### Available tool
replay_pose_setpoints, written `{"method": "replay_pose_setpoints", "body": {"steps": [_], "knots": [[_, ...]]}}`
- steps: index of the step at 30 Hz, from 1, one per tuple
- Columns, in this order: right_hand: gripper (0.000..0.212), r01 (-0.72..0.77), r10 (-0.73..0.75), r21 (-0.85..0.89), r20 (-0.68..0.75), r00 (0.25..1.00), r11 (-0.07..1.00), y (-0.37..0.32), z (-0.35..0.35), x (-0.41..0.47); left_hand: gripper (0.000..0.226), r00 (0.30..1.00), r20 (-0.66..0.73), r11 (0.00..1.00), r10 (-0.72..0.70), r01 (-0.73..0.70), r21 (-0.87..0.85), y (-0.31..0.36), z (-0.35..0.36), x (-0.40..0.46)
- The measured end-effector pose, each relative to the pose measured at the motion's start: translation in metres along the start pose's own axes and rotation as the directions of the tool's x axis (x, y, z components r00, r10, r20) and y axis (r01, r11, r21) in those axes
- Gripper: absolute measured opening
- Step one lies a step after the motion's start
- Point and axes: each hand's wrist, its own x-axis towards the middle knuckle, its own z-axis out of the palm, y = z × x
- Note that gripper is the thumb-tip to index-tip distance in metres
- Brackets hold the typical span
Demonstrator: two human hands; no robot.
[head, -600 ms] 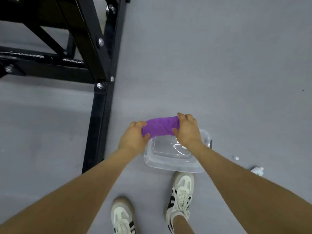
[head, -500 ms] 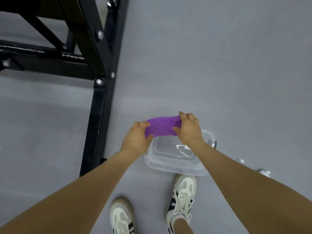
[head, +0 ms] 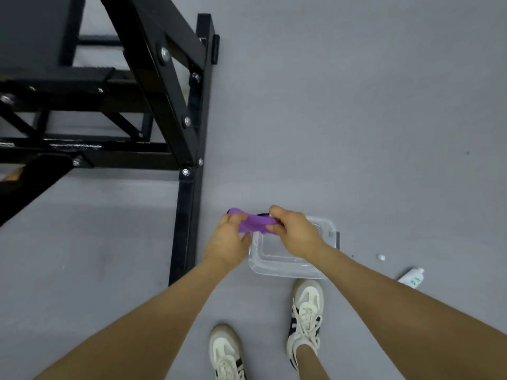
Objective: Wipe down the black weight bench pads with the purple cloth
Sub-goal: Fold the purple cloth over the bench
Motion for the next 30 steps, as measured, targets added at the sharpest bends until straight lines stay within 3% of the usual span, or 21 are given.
{"method": "replay_pose_setpoints", "body": {"steps": [4, 7, 15, 18, 23, 27, 30], "knots": [[0.034, 0.024, -0.019, 0.089, -0.055, 0.998, 0.996, -0.071, -0.033, -0.061, 0.048, 0.997, -0.034, 0.997, 0.069, -0.071, -0.042, 0.04, -0.052, -0.065], [0.025, 0.047, -0.037, 0.092, -0.101, 0.994, 0.995, -0.131, -0.059, -0.118, 0.045, 0.991, -0.066, 0.988, 0.118, -0.124, -0.093, 0.07, -0.091, -0.13], [0.034, 0.118, -0.023, 0.284, -0.318, 0.948, 0.951, -0.266, -0.106, -0.267, 0.038, 0.978, -0.076, 0.894, 0.193, -0.207, -0.398, 0.115, -0.158, -0.315], [0.028, 0.144, -0.01, 0.352, -0.356, 0.934, 0.925, -0.302, -0.106, -0.311, 0.038, 0.974, -0.124, 0.906, 0.19, -0.222, -0.361, 0.115, -0.169, -0.367], [0.03, 0.222, -0.019, 0.475, -0.394, 0.919, 0.851, -0.342, -0.08, -0.383, 0.012, 0.929, -0.282, 0.914, 0.238, -0.313, -0.257, 0.092, -0.166, -0.445], [0.025, 0.297, -0.055, 0.583, -0.396, 0.917, 0.756, -0.364, -0.05, -0.46, 0.012, 0.875, -0.454, 0.859, 0.17, -0.357, -0.366, 0.08, -0.169, -0.53], [0.023, 0.266, -0.116, 0.634, -0.268, 0.956, 0.726, -0.374, -0.026, -0.517, 0.019, 0.868, -0.497, 0.782, 0.006, -0.314, -0.539, 0.069, -0.179, -0.591]]}}
